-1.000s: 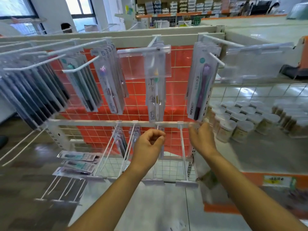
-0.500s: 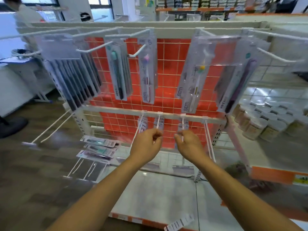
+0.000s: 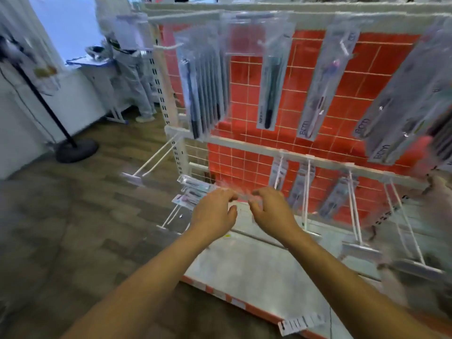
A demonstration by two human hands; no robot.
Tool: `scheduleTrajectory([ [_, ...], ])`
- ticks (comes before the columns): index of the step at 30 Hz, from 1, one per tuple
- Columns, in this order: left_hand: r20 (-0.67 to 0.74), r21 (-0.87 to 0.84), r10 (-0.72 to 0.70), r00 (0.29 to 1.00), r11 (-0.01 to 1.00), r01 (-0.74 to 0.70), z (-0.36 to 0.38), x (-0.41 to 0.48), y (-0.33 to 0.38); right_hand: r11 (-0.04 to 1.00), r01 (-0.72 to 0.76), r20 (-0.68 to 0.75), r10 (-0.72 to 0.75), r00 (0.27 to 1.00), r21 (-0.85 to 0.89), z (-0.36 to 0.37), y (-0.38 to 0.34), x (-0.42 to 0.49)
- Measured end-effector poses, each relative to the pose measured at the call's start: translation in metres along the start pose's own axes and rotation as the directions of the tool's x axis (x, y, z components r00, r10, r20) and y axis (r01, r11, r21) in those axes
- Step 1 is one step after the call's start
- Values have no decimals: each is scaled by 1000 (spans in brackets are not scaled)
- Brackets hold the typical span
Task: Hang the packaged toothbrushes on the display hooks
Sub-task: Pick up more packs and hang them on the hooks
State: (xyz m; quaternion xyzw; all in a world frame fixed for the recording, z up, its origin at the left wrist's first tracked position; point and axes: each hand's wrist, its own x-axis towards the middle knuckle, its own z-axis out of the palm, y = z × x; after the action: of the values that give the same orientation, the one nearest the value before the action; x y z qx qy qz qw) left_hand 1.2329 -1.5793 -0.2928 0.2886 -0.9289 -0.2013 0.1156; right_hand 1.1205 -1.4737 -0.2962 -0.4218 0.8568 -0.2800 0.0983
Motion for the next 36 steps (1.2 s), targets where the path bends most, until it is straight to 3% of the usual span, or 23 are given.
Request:
scheduleTrajectory([
  [9, 4, 155, -168, 986, 974, 166, -7, -24, -68, 986, 163, 182, -157, 971, -21, 71, -44, 10],
  [15, 79, 245, -308, 948, 928, 281, 15, -47, -101, 984, 170, 373, -137, 918, -57, 126, -36, 14],
  [19, 182, 272, -347, 920, 917, 292, 39, -40, -129, 988, 114, 417, -61, 907, -104, 157, -25, 20],
  [28, 286, 347, -271, 919, 923, 165, 103, 15, -203, 975, -75, 363, 148, 920, -207, 238, 5, 83],
  [33, 307, 405, -260, 916, 906, 121, 134, 47, -248, 963, -94, 285, 166, 944, -252, 290, 29, 128],
  [36, 282, 345, -249, 926, 927, 145, 152, 66, -267, 961, -73, 234, 138, 962, -268, 311, 41, 154],
])
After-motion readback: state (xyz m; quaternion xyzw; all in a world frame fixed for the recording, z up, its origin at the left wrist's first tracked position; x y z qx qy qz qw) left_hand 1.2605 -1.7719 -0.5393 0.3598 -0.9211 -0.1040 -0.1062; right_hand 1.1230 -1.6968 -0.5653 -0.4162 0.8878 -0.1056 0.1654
